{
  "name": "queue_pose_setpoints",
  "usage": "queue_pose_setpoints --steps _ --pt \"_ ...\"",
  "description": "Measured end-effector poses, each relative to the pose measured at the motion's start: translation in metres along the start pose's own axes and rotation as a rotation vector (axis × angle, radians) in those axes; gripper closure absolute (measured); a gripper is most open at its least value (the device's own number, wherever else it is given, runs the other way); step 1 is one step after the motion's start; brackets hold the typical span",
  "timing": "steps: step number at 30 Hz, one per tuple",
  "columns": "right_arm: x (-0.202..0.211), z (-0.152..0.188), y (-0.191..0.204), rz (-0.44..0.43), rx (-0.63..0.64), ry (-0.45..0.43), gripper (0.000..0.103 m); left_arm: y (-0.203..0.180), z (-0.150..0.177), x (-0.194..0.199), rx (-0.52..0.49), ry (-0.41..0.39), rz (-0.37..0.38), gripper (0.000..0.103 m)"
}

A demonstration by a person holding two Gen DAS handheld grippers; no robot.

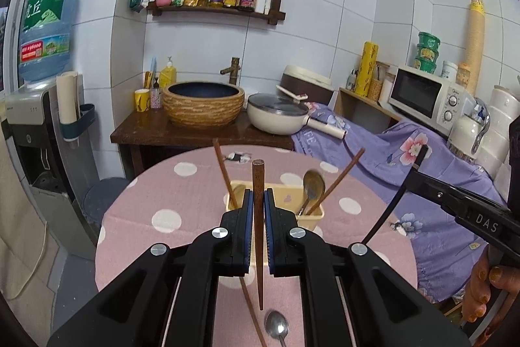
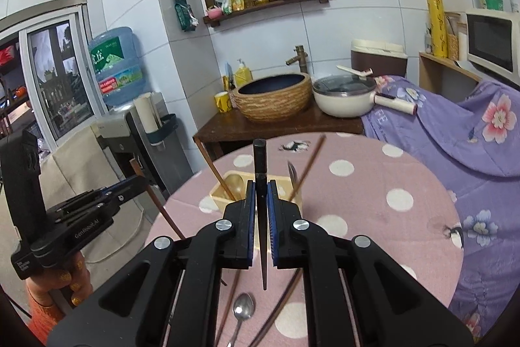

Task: Organize utensils
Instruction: 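Lift both chopsticks upright and lower them into the cream holder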

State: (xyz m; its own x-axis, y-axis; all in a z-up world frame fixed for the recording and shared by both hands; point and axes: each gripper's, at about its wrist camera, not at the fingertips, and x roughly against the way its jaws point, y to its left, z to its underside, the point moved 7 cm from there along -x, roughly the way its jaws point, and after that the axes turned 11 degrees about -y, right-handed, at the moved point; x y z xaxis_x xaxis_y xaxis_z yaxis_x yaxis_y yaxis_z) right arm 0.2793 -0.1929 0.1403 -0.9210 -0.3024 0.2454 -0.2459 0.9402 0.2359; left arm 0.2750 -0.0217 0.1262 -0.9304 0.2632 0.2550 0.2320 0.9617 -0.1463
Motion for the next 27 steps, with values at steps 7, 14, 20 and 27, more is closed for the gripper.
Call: queue_pose_setpoints --steps 7,14,20,27 --pt "-0.014 -0.067 0.020 0.001 0.043 -0.088 0.095 -0.006 -0.069 -0.016 0.008 -0.062 0.023 0.096" --pt "-0.038 -0.105 0.028 0.025 0.059 -0.152 0.095 -0.004 -0.101 -0.046 0.039 -0.088 -0.017 0.096" --pt "-0.072 -0.083 0.017 0.067 0.056 -0.145 0.095 0.004 -0.073 -0.078 0.063 -0.045 -0.061 0.096" --pt "-0.086 -0.076 0.007 0.073 0.027 -0.136 0.095 0.006 -0.090 -0.079 0.074 -0.062 -0.050 0.096"
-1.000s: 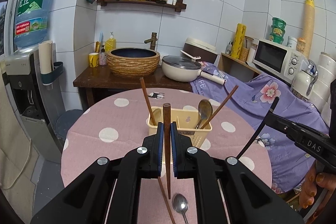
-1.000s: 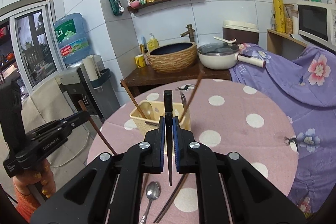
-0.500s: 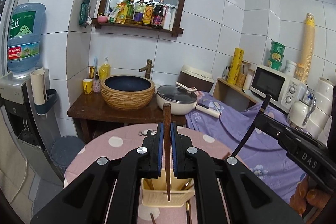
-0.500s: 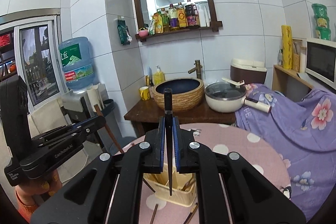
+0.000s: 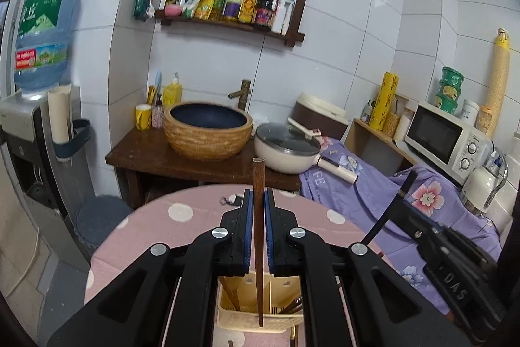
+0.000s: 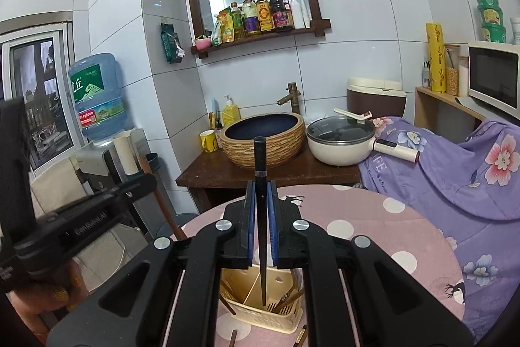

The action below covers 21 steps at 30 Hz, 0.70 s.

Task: Organize utensils
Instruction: 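Lift both chopsticks upright and lower them into the cream holder, then open both tools to release the chopsticks into the holder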

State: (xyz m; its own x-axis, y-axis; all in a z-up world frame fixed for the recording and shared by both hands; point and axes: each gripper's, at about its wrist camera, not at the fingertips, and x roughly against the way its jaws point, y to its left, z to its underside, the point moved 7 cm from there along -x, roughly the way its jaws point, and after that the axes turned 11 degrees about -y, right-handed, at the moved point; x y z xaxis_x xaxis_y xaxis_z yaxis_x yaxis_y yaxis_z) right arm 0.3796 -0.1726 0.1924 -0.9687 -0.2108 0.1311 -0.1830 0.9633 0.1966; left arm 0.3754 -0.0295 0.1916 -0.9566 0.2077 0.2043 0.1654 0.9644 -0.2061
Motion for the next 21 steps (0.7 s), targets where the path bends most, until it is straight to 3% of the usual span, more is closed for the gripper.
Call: queue_pose_setpoints --steps 4,9,21 --pt "-0.002 -0.010 0.002 0.006 0.015 -0.013 0.095 -0.009 -0.028 0.009 -0.025 -0.055 0.006 0.096" --pt "-0.006 -0.009 0.004 0.015 0.015 -0.007 0.095 -0.014 -0.034 0.005 -0.050 -0.072 -0.011 0.096" --pt "-0.022 0.060 -0.005 0.043 -0.002 0.097 0.095 0.003 0.060 -0.031 -0.058 0.093 -0.054 0.096"
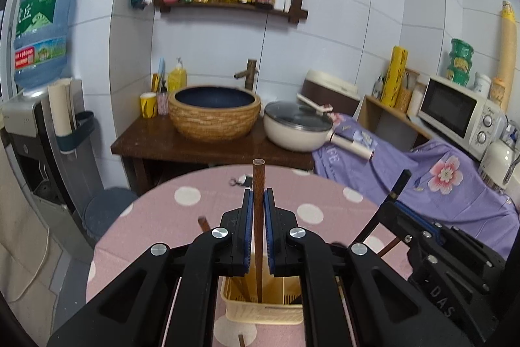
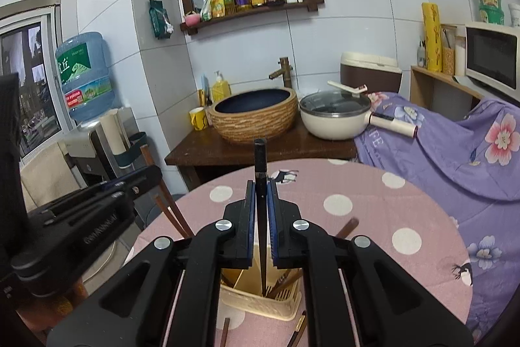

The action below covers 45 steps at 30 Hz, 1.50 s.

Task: Organize utensils
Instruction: 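Open both tools to release the chopsticks into the holder, then move both tools back down to the remaining chopsticks beside the holder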

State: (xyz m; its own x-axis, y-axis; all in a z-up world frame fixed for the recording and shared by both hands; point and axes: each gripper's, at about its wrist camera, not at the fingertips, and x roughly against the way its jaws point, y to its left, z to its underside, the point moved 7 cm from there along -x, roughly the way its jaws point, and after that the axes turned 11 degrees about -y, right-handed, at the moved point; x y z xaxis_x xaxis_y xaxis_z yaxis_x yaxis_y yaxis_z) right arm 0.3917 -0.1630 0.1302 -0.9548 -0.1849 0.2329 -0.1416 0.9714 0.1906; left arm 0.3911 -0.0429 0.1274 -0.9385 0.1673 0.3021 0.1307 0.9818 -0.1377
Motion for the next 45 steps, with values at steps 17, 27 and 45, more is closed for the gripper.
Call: queue_pose_setpoints --steps 17,27,45 --pt "-0.008 0.047 -0.011 0.024 0.012 0.063 0.095 0.016 0.053 -0.016 0.010 0.090 -0.025 0.096" --pt "0.036 0.039 -0.011 0.045 0.092 -0.062 0.046 0.022 0.048 0.037 0.011 -0.042 -0.032 0.032" --pt "0.047 0.237 -0.064 0.179 0.038 0.396 0.025 0.061 0.238 0.047 -0.028 0.339 -0.151 0.006"
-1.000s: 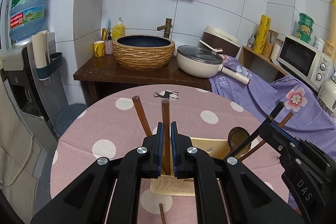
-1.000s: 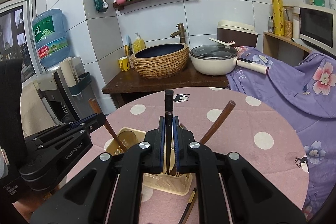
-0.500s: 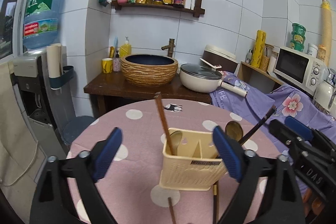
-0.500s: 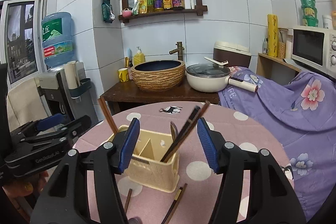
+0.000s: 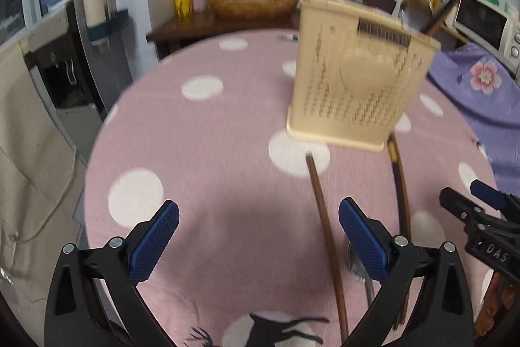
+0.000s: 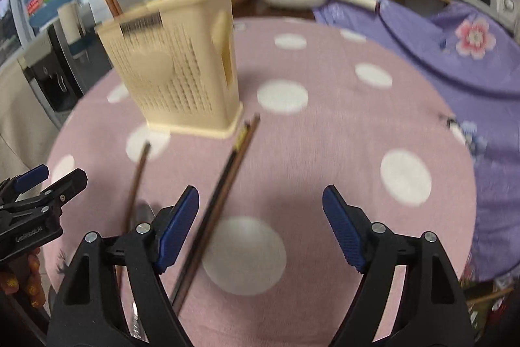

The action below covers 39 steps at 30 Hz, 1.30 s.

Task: Organize utensils
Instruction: 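Move both tools back down to the remaining chopsticks beside the holder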

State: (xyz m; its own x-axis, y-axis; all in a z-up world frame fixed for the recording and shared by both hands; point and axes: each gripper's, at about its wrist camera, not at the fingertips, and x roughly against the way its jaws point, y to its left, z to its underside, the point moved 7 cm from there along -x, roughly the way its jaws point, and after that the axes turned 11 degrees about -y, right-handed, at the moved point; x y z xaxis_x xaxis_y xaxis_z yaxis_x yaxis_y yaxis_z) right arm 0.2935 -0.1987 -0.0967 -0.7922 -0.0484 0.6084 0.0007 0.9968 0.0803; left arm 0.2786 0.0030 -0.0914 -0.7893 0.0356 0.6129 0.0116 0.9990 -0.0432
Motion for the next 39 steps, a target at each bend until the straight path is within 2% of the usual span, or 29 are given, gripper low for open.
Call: queue_pose_setpoints --steps 4,8,12,21,24,27,30,33,35,39 --pt "-0.010 0.026 0.006 -0.001 0.005 0.056 0.025 0.005 0.019 -0.005 0.036 0.041 0.001 0.006" --pt "-0.016 0.038 0.012 0.008 0.028 0.083 0.025 0.006 0.025 -0.004 0.020 0.045 -0.017 0.006" --pt "-0.021 0.038 0.013 0.045 0.054 0.096 0.025 0.003 0.028 -0.002 0.016 0.050 -0.012 0.006" --pt "-0.033 0.034 0.010 0.035 0.008 0.140 0.023 0.001 0.030 -0.004 0.047 0.061 0.004 0.006" --pt "-0.031 0.031 0.004 0.087 0.018 0.131 0.023 0.004 0.028 -0.002 0.045 0.051 -0.007 0.006" --pt "-0.026 0.027 -0.007 0.151 0.015 0.097 0.029 0.009 0.026 -0.001 0.045 0.043 -0.018 0.007" --pt "-0.024 0.024 -0.016 0.136 -0.033 0.091 0.033 0.011 0.023 -0.003 0.076 0.049 0.001 0.007" --pt "-0.028 0.019 -0.018 0.091 -0.077 0.094 0.033 0.007 0.017 -0.008 0.096 0.054 0.024 0.014" --pt "-0.033 0.016 -0.017 0.052 -0.107 0.097 0.033 0.001 0.013 -0.012 0.091 0.060 0.040 0.026" --pt "-0.044 0.005 -0.014 0.042 -0.137 0.077 0.034 -0.011 0.006 -0.025 0.088 0.080 0.075 0.040"
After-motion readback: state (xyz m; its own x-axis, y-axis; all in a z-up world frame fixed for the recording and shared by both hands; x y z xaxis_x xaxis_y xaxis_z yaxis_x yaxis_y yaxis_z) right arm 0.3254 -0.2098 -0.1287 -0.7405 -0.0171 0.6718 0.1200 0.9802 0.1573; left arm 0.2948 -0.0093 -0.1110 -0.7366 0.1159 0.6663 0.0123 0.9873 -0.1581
